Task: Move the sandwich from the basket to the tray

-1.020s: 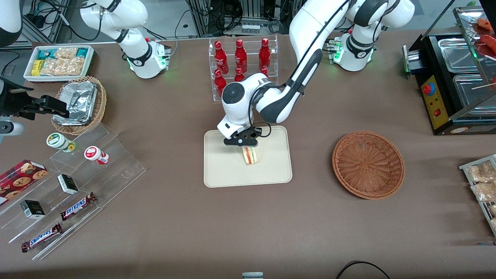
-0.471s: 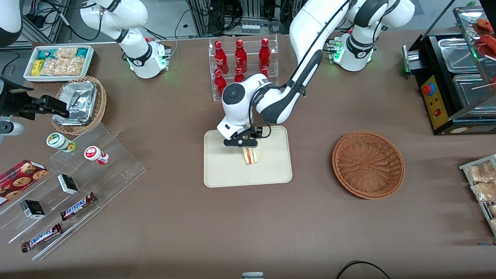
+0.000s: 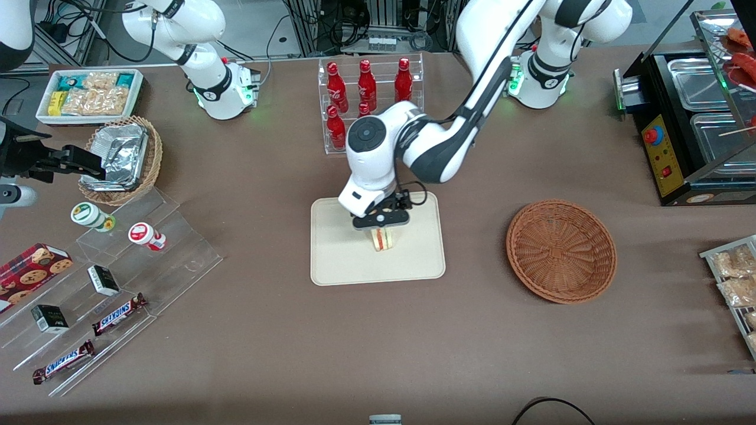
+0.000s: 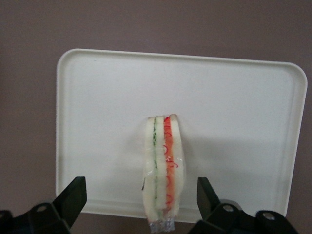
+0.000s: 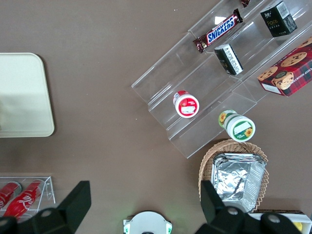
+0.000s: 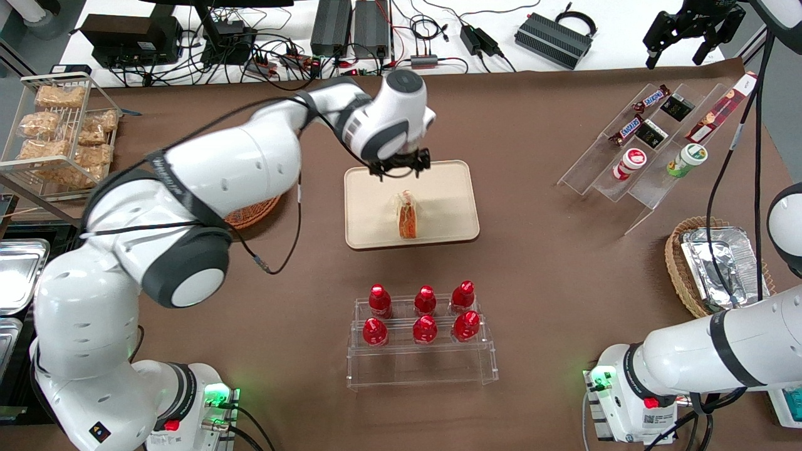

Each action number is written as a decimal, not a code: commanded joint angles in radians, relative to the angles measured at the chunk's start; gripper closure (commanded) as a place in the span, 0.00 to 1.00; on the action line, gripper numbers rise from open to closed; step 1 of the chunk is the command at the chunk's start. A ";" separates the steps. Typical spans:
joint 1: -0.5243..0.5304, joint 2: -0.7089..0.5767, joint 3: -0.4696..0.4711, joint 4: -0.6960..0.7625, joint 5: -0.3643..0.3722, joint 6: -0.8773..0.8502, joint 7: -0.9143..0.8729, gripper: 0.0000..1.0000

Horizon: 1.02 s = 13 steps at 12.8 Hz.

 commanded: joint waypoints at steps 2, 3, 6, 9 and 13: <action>0.000 -0.184 0.119 -0.087 -0.054 -0.132 0.065 0.00; -0.002 -0.234 0.159 -0.119 -0.054 -0.156 0.094 0.00; -0.002 -0.450 0.286 -0.286 -0.054 -0.167 0.272 0.00; -0.003 -0.529 0.394 -0.316 -0.047 -0.247 0.427 0.00; -0.003 -0.563 0.509 -0.311 -0.035 -0.269 0.570 0.00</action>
